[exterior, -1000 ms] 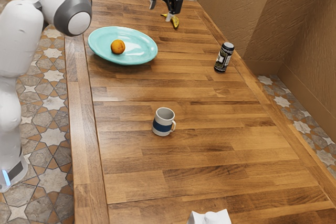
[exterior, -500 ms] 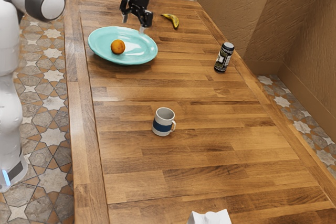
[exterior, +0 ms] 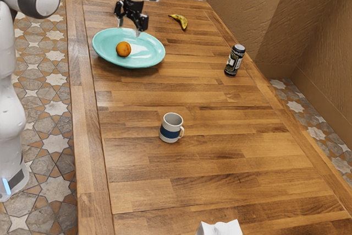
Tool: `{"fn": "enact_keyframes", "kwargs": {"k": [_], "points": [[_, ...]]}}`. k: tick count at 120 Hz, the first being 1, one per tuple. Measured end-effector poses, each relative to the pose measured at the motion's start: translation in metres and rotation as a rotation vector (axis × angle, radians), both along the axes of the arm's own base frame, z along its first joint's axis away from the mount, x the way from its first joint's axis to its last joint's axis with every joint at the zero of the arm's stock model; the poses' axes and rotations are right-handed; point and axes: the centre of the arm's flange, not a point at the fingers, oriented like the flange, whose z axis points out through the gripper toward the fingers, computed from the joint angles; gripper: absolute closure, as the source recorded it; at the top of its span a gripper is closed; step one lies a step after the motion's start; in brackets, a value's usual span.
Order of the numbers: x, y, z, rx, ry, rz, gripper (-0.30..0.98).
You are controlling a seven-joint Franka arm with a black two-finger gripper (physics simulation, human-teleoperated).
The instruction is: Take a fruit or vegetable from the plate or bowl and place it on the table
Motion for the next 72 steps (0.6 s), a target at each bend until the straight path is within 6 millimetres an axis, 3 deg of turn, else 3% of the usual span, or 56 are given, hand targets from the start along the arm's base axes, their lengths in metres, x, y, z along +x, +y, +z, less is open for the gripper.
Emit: {"fn": "enact_keyframes", "kwargs": {"k": [32,72], "points": [[0.038,-0.060,-0.008,-0.001,-0.008,-0.125,0.00],[0.066,-0.107,-0.005,0.007,-0.027,-0.219,0.00]]}}
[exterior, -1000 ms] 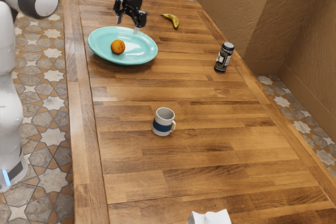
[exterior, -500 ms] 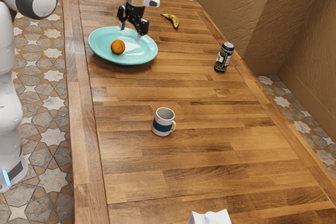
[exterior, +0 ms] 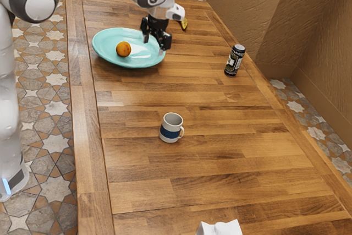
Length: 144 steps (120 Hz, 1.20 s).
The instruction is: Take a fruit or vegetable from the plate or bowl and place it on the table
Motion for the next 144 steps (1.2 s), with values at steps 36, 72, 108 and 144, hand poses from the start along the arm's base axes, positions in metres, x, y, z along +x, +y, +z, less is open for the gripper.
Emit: {"fn": "enact_keyframes", "kwargs": {"k": [36,72,108,144], "points": [[0.007,-0.025,0.004,-0.002,-0.010,-0.048,0.00],[-0.068,0.081,-0.002,-0.013,-0.005,0.182,0.00],[-0.102,0.120,-0.002,-0.009,-0.012,0.275,0.00],[-0.063,0.067,0.002,-0.012,-0.020,0.157,0.00]]}}
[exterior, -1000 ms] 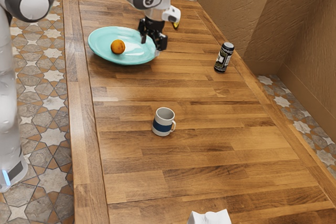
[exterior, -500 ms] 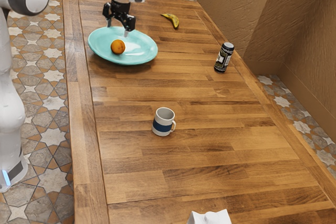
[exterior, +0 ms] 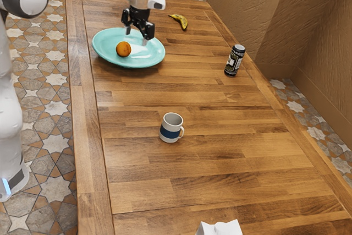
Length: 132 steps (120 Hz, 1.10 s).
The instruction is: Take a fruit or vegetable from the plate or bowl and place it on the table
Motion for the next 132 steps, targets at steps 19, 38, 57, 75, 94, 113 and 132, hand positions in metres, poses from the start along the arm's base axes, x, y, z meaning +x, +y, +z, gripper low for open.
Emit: {"fn": "enact_keyframes", "kwargs": {"k": [19,38,57,75,94,113,132], "points": [[-0.016,0.016,-0.005,-0.003,0.001,0.039,0.00],[-0.014,0.013,-0.011,-0.005,0.002,0.034,0.00],[-0.014,0.009,-0.019,-0.009,0.006,0.027,0.00],[-0.020,0.014,-0.022,-0.011,0.007,0.042,0.00],[-0.031,0.025,-0.029,-0.017,0.016,0.067,0.00],[-0.030,0.029,-0.041,-0.020,0.030,0.073,0.00],[-0.030,0.038,-0.056,-0.024,0.046,0.088,0.00]]}}
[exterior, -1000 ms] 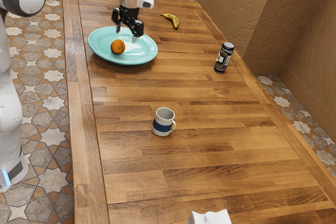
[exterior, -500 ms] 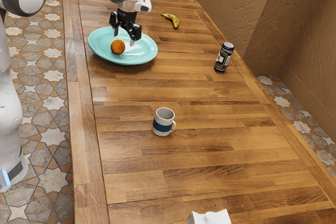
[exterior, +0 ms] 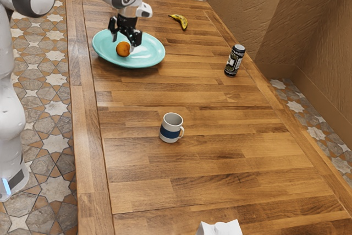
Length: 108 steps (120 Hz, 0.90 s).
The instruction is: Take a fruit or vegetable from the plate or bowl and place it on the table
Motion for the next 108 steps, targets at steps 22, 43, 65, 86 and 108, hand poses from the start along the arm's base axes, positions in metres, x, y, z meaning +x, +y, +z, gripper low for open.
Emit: {"fn": "enact_keyframes", "kwargs": {"k": [22,43,65,86,108], "points": [[0.001,0.011,-0.017,-0.005,0.010,0.022,0.00],[0.013,0.008,-0.026,-0.011,0.001,0.016,0.24],[0.017,-0.008,0.015,0.025,-0.067,-0.013,0.45],[0.043,-0.063,0.077,0.062,-0.154,-0.122,0.38],[0.105,-0.140,0.105,0.080,-0.180,-0.290,0.42]]}}
